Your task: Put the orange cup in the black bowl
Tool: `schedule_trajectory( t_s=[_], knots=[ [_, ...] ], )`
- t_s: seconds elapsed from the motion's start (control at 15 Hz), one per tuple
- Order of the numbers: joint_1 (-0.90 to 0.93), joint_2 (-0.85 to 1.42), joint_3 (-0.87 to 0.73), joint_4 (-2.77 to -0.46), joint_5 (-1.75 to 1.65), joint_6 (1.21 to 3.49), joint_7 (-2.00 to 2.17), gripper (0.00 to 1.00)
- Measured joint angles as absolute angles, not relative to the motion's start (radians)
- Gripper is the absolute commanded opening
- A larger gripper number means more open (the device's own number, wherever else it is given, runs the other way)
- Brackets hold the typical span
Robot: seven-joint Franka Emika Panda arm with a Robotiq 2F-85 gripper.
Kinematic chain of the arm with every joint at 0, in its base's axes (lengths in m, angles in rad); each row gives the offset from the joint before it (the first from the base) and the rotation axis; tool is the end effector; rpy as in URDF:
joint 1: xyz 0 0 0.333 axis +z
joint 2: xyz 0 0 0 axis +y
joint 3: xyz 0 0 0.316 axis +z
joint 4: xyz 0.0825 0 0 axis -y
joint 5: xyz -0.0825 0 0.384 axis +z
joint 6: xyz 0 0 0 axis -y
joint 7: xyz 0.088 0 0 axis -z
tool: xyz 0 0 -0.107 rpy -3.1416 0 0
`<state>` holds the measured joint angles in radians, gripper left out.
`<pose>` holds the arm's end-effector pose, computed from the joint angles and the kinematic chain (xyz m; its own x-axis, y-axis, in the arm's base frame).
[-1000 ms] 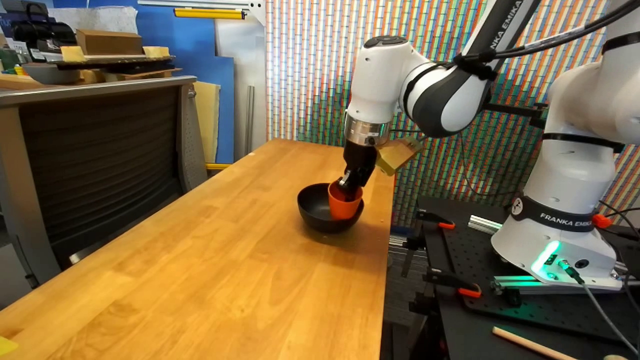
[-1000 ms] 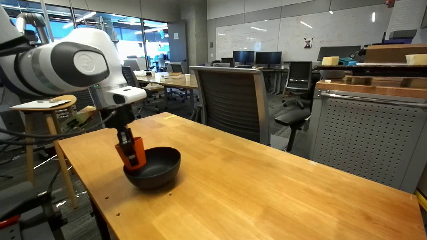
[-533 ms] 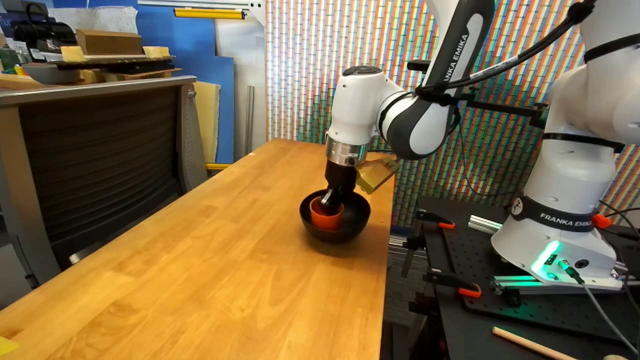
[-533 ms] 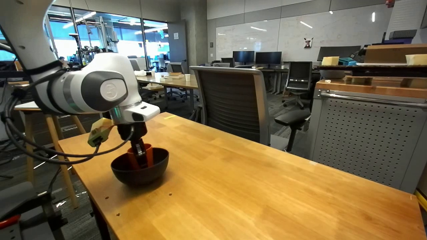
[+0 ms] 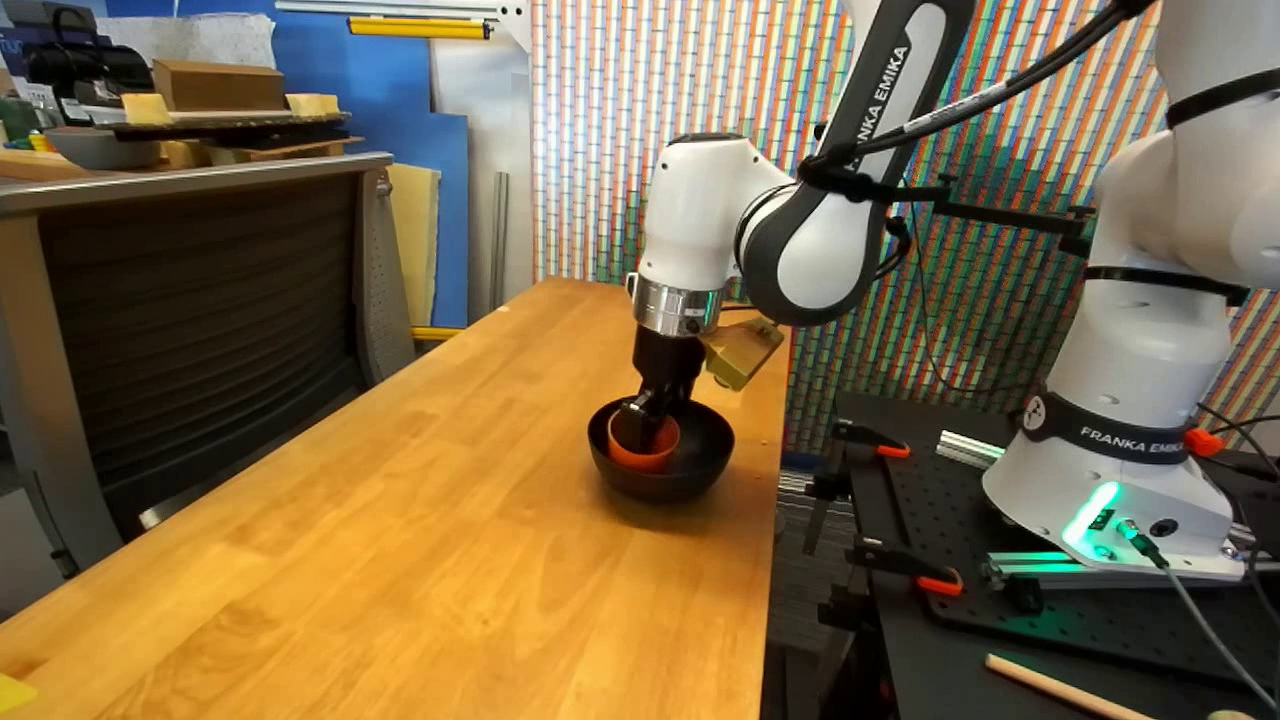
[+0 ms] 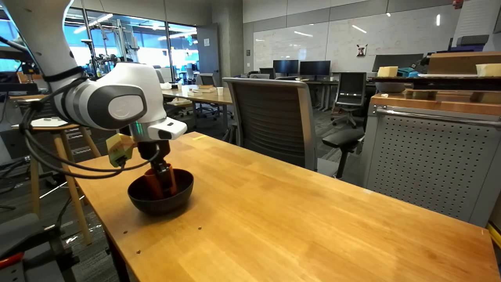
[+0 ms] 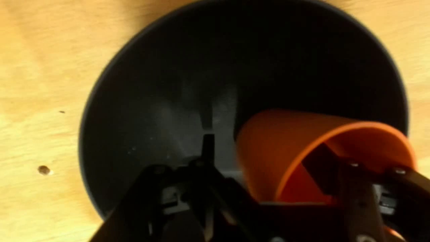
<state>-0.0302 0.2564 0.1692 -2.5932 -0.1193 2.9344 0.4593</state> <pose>0.4405 0.0736 0.1765 0.9742 -0.2116 0.0782 -0.2083 -0.9769 -0.0473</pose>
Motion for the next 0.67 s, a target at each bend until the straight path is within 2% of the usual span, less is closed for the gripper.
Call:
schedule_trajectory(
  t_s=[0.67],
  knots=[
    [0.143, -0.155, 0.177, -2.594, -0.052, 2.605, 0.295, 1.00]
  ],
)
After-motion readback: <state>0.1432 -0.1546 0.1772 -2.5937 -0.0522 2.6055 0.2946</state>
